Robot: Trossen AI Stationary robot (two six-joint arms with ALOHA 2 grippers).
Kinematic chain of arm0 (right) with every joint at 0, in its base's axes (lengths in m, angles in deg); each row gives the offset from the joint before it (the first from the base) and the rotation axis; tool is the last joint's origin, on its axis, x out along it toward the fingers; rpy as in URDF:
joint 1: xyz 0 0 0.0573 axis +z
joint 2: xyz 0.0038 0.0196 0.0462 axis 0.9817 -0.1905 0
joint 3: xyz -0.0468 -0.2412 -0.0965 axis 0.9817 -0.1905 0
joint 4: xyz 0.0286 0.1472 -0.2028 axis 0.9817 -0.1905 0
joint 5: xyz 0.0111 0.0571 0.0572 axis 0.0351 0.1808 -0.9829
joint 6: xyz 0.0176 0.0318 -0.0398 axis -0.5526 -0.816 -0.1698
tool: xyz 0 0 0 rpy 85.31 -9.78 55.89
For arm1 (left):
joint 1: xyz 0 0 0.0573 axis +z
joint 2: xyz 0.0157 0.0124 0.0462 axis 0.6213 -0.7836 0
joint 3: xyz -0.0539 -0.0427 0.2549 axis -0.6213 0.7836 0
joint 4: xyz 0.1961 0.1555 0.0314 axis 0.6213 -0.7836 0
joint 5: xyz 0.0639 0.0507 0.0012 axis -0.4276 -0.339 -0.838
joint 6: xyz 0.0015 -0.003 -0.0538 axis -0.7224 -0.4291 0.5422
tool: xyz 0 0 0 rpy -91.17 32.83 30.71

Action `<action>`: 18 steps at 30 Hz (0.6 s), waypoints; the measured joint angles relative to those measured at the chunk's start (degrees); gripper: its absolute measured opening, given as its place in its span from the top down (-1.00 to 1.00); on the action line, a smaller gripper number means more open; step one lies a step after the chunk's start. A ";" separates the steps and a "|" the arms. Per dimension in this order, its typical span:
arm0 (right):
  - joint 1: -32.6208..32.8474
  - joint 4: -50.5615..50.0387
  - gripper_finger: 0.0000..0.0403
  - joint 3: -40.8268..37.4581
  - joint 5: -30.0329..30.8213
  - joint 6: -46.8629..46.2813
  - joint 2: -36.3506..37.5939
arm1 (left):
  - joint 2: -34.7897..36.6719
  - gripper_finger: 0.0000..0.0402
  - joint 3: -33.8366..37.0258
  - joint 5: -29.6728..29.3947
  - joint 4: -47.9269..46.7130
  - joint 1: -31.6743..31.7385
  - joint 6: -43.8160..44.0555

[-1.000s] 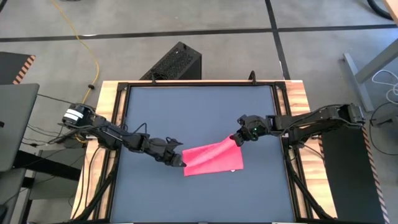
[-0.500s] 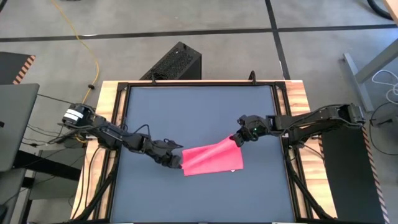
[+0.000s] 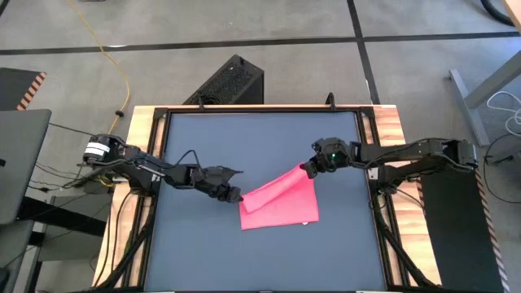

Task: Roll towel
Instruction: Fold the pink towel

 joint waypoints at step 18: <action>-6.20 2.21 0.89 0.00 -2.72 3.44 0.00 | 24.59 1.00 -0.02 -1.25 -26.16 17.93 -15.69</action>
